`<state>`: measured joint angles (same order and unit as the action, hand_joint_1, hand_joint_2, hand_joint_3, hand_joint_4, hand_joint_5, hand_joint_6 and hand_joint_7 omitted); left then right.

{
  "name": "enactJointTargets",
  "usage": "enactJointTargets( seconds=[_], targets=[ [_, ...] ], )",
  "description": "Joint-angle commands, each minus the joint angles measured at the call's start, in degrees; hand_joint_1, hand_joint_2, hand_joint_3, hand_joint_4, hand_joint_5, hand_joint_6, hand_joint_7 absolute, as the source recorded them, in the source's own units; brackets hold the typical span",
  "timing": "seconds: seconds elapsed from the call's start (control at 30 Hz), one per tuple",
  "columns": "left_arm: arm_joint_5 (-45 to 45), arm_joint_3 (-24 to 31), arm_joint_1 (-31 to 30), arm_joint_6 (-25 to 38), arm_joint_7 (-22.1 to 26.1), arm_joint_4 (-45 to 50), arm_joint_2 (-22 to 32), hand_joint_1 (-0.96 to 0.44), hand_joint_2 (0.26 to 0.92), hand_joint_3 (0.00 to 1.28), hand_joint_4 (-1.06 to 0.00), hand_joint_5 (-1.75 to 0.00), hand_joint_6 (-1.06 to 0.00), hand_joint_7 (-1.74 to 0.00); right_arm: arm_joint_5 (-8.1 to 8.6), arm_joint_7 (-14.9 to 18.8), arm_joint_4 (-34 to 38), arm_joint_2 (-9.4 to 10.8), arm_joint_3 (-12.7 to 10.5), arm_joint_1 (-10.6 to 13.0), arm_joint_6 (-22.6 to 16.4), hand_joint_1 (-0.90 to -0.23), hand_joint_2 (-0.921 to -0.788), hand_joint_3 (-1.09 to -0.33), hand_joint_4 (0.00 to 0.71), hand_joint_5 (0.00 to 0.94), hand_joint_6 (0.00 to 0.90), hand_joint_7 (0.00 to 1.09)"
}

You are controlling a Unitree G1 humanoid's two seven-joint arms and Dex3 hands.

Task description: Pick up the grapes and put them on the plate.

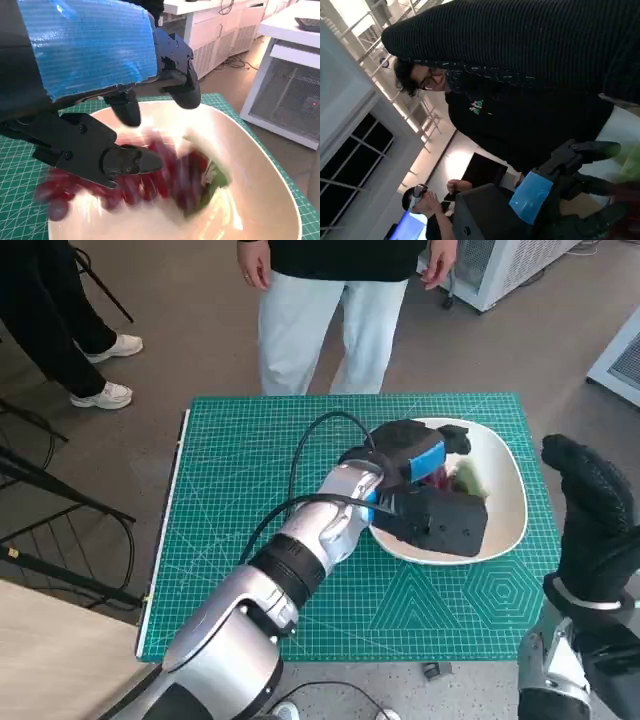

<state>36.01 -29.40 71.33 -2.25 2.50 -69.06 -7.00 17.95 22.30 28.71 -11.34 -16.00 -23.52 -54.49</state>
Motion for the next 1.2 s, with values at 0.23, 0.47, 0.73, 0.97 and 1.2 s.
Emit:
enactJointTargets(
  seconds=[0.23, 0.47, 0.73, 0.97, 1.2],
  targets=[
    [0.13, -0.42, 0.84, -0.88, -0.55, -0.65, -0.04, -0.62, 0.921, 0.36, -0.38, -0.53, -0.27, -0.32, 0.2, -0.27, 1.98, 0.39, 0.33, -0.37, -0.17, -0.557, -0.921, -0.734, 0.163, 0.0, -0.001, 0.35],
    [-0.18, -0.11, 0.22, -2.57, -1.2, 0.05, 1.31, -0.67, 0.921, 0.42, -0.35, -0.53, -0.29, -0.26, -0.35, -0.58, 2.5, 0.78, 0.67, -0.83, -0.47, -0.557, -0.921, -0.741, 0.159, 0.0, -0.001, 0.34],
    [-2.15, 2.32, -2.64, -6.97, -3.74, 3.27, 5.08, -0.7, 0.921, 0.54, -0.36, -0.12, -0.32, -0.16, -1.0, -1.0, 3.92, 1.22, 0.99, -1.75, -0.8, -0.558, -0.921, -0.747, 0.154, 0.0, -0.001, 0.33],
    [-9.39, 9.03, -8.27, -16.16, -3.9, 6.71, 9.18, -0.69, 0.921, 0.6, -0.35, -0.03, -0.33, -0.12, -2.08, -1.73, 5.21, 1.6, 1.59, -2.76, -1.14, -0.559, -0.921, -0.753, 0.15, 0.0, -0.001, 0.32],
    [-21.42, 18.42, -15.2, -26.1, 0.14, 8.99, 10.62, -0.66, 0.921, 0.64, -0.32, -0.01, -0.33, -0.1, -2.13, -1.39, 6.64, 2.08, 2.56, -4.24, -0.86, -0.56, -0.921, -0.76, 0.151, 0.001, -0.001, 0.32]
  ],
)
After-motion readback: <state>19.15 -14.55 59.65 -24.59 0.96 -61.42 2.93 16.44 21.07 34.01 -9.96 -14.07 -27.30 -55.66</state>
